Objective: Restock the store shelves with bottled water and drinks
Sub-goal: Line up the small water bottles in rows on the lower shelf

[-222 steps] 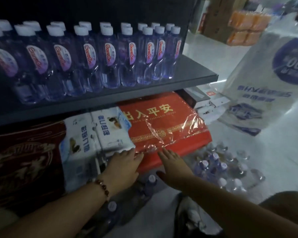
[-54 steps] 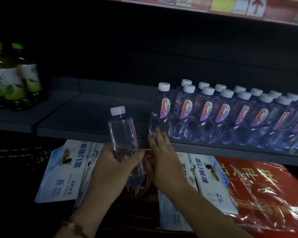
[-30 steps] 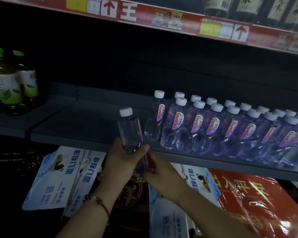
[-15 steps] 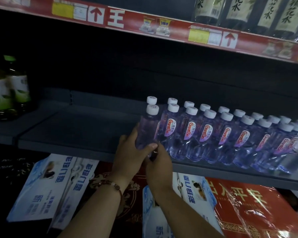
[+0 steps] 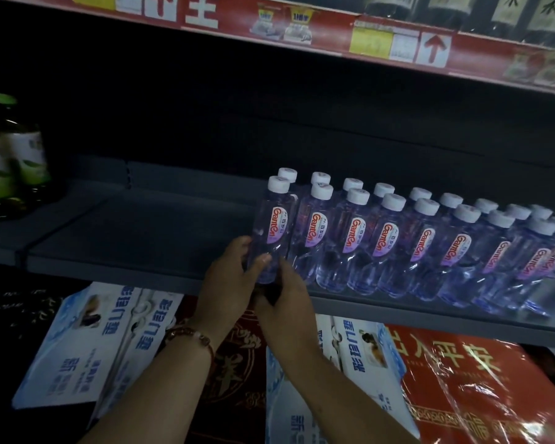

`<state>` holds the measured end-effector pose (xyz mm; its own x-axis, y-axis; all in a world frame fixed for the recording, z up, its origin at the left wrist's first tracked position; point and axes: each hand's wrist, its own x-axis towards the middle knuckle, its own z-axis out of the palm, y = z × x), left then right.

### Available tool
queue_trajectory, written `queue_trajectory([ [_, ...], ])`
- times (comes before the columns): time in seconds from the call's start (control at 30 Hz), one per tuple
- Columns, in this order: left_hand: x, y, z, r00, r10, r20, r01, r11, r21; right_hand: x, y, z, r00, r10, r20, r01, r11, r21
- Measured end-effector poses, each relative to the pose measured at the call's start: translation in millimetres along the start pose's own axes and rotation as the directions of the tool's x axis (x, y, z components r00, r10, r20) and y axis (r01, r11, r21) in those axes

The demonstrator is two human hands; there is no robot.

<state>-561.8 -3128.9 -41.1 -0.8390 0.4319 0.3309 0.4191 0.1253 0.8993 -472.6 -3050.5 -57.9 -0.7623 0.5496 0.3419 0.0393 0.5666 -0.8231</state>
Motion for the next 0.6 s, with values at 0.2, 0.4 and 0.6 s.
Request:
queue_trajectory([
  [0.2,-11,9,-16,0.99,0.054,0.132,-0.075,0.984,0.162,-6,-8,-32,0.966,0.041,0.257,-0.009,0.992,-0.126],
  [0.4,-62,31,-9,0.984,-0.06,0.167,-0.05,0.808,0.587,-45,6,-111,0.94,0.072,0.332,0.106,0.866,-0.488],
  [0.6,-145,64,53,0.871,0.044,0.489,-0.421,0.581,0.697,-113,54,-205,0.954,0.159,0.254,0.073,0.7,-0.711],
])
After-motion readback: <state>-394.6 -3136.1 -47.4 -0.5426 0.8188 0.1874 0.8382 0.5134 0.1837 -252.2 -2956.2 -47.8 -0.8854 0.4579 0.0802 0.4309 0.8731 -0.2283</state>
